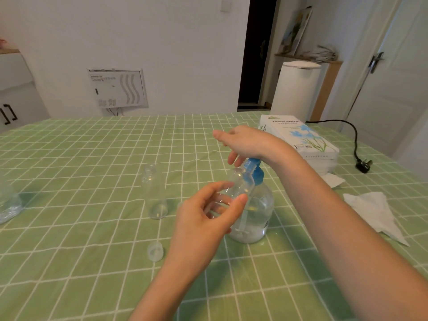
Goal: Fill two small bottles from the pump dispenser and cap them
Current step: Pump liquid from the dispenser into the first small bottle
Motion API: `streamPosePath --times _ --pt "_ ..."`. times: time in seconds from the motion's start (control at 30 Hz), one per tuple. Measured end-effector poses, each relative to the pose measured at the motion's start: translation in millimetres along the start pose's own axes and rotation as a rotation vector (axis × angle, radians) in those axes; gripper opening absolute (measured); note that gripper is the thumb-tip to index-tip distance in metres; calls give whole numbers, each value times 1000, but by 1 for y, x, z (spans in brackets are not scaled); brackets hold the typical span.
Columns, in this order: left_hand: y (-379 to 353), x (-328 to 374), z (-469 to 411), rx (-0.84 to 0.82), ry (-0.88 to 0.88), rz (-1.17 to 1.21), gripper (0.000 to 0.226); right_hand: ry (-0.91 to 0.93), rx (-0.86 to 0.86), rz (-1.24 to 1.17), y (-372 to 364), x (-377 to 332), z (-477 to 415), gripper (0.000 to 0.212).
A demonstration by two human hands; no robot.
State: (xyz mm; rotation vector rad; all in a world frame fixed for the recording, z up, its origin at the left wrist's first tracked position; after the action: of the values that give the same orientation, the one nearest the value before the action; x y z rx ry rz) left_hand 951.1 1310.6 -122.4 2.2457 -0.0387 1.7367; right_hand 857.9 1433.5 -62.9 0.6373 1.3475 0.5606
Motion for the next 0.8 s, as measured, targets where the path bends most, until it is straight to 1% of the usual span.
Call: streamPosePath --times 0.17,0.5,0.8 --pt "0 3 -1 -9 11 19 41 -5 -11 -35 2 -2 -1 63" --pt "0 0 1 -19 14 11 37 -29 -50 60 -7 5 -2 69" --pt "0 0 1 -4 20 12 41 -26 -29 -5 -3 4 -1 68"
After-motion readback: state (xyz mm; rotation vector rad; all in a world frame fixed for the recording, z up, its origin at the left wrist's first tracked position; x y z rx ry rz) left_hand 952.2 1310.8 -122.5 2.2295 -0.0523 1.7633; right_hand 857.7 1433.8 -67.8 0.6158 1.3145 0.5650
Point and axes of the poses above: each hand's wrist, its own z-axis away from the middle knuckle, its own y-axis out of the back of the hand, x = y × z, the point moved 6 cm from there along -z, towards the middle knuckle, and after that the axes turned 13 degrees about -z, right-handed, at the moved point
